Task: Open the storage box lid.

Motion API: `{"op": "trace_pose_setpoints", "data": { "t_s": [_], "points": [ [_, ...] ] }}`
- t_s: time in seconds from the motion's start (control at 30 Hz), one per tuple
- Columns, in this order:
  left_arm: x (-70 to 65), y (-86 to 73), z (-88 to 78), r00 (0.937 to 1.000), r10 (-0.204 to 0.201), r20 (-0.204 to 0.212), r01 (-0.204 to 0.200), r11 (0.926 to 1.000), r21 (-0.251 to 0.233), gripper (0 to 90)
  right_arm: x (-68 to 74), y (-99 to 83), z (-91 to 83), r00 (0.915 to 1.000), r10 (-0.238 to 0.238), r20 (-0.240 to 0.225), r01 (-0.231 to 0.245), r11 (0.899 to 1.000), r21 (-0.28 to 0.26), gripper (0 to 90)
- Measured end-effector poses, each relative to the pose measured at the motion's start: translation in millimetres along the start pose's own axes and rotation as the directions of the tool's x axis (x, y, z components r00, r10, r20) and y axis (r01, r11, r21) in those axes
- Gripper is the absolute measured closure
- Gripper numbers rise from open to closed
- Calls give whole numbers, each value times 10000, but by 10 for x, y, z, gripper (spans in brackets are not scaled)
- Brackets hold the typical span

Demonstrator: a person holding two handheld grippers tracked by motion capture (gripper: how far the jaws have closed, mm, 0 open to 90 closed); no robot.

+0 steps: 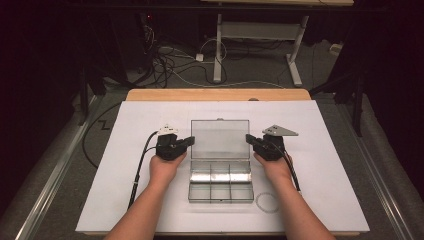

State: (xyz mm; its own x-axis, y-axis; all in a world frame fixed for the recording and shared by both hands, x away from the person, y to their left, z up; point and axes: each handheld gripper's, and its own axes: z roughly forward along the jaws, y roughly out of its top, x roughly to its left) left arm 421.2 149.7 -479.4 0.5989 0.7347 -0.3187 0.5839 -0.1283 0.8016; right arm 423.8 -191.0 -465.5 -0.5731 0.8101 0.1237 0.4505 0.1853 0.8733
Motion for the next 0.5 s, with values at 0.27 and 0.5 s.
{"op": "trace_pose_setpoints", "data": {
  "t_s": [0.27,0.5],
  "points": [
    [27,-45,87,9995,-11,-308,29,9981,607,878,-29,-67,87,9999,105,109,-113,9974,708,900],
    [23,-38,116,9973,-213,-700,292,9931,1136,879,-32,-105,146,9998,93,157,-112,9921,1249,900]
  ]
}}
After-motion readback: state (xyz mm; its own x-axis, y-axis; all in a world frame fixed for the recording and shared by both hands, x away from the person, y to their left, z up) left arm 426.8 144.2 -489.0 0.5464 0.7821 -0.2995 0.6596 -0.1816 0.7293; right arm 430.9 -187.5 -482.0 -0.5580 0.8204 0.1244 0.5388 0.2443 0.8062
